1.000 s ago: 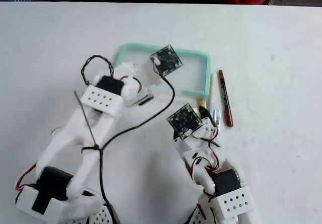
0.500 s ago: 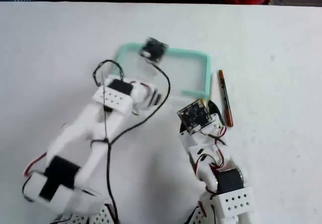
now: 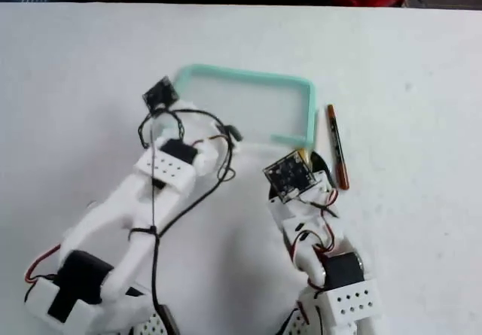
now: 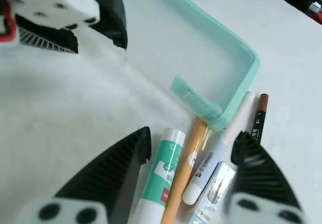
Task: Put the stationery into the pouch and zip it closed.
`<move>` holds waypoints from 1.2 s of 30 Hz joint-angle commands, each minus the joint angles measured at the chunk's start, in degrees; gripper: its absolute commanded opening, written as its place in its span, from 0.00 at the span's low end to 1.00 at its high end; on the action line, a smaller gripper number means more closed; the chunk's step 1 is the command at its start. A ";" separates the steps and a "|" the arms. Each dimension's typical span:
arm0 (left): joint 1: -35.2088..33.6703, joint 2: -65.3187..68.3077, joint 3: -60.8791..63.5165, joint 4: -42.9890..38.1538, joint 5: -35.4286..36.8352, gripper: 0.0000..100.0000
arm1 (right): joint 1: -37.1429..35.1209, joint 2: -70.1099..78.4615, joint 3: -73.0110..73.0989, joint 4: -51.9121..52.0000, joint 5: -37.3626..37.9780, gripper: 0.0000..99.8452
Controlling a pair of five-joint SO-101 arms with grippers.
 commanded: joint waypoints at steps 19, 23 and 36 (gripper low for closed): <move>-4.35 11.65 -6.86 -3.08 12.04 0.40 | -1.36 -1.19 0.53 -0.57 -0.35 0.27; -4.70 15.08 -11.34 -3.08 14.95 0.39 | -1.54 -1.19 0.62 -0.66 -0.35 0.27; -6.11 27.12 -22.07 -3.34 22.68 0.39 | -1.54 -1.19 0.62 -0.92 -0.26 0.27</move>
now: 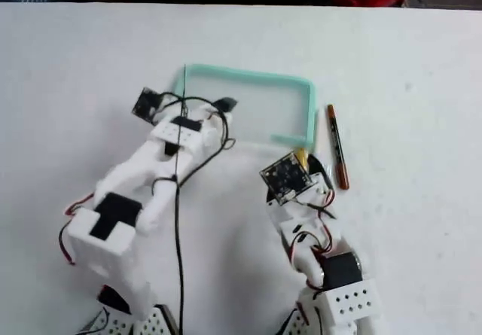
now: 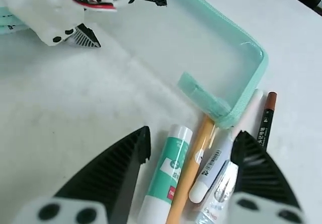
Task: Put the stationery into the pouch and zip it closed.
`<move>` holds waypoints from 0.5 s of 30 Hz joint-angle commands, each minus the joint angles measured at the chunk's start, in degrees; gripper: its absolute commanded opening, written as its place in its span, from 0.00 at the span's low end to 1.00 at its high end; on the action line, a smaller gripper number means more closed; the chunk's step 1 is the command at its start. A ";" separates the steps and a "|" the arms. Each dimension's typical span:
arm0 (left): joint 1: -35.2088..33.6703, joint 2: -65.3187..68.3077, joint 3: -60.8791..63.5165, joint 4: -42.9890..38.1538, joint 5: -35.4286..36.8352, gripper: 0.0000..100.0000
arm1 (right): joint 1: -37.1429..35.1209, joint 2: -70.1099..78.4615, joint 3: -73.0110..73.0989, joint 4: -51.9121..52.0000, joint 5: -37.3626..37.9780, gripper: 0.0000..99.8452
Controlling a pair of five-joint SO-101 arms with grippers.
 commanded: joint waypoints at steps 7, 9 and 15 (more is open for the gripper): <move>-0.31 -0.04 -4.13 -0.53 4.57 0.39 | -0.48 -1.10 -0.53 -1.01 -0.26 0.27; -0.31 -0.04 -4.13 -0.53 4.66 0.38 | -0.48 -1.10 -0.53 -1.01 -0.26 0.27; -0.66 0.31 -4.13 -0.97 4.57 0.14 | -0.48 -1.10 -0.44 -1.01 -0.26 0.27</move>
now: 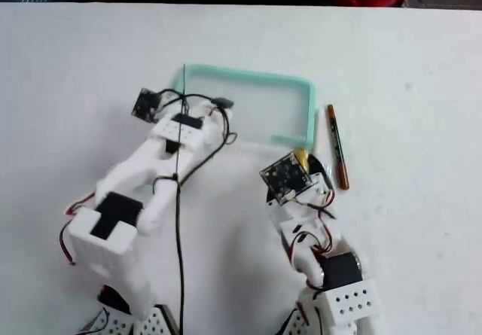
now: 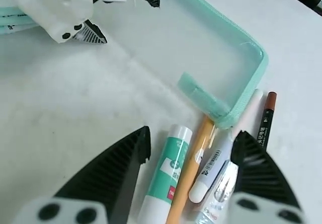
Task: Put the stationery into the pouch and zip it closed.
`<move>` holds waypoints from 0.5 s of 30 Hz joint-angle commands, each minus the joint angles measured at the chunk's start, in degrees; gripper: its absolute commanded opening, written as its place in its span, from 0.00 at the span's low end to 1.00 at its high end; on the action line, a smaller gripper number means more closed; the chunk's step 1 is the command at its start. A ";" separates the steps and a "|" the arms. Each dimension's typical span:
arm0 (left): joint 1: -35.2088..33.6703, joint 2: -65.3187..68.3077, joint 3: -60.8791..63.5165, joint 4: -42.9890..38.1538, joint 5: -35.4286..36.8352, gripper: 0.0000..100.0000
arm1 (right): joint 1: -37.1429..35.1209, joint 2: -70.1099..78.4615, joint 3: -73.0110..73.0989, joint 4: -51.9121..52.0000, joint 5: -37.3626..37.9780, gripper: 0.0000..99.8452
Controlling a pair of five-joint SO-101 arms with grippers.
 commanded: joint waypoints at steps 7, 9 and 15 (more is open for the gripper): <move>-0.75 -0.13 -2.55 -0.97 0.26 0.04 | -0.48 -1.10 -0.35 -1.01 -0.26 0.27; -0.75 -0.13 -2.55 -0.97 0.26 0.02 | -0.48 -1.10 -0.35 -1.01 -0.26 0.27; -0.75 -0.57 -2.64 -0.88 0.09 0.03 | -0.48 -1.10 -0.35 -1.01 -0.26 0.27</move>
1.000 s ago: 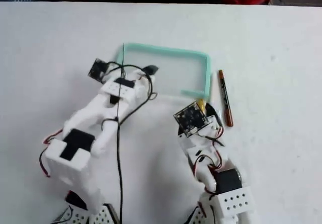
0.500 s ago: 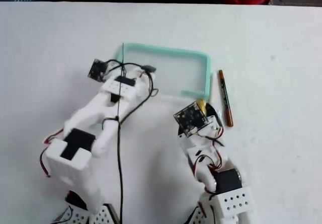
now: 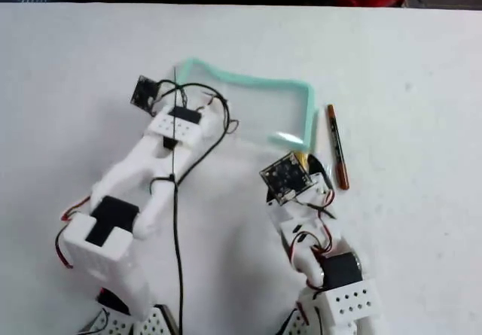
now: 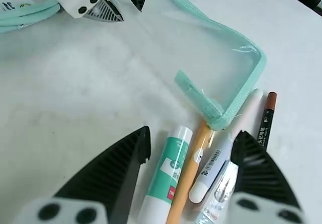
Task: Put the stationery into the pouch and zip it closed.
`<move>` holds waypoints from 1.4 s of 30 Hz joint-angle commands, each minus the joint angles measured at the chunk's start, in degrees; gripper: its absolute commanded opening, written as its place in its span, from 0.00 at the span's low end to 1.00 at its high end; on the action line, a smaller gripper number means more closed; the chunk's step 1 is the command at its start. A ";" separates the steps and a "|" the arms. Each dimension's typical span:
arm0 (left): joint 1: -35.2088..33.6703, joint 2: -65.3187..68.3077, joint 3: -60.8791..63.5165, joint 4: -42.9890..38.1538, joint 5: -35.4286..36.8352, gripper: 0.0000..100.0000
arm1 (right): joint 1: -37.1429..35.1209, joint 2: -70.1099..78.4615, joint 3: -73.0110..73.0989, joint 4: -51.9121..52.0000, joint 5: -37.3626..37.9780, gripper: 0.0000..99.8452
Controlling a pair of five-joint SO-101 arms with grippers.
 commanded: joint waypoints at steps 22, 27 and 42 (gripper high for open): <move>-0.57 -32.57 -18.02 18.46 -48.70 0.02 | 0.22 -1.10 -0.35 -1.10 -0.35 0.27; 0.57 -43.03 -16.18 24.00 -72.44 0.02 | 8.66 -1.10 -0.35 -4.97 -4.22 0.27; 11.91 -82.59 44.04 0.70 -83.25 0.02 | 18.24 -1.10 -0.62 -7.52 -16.35 0.27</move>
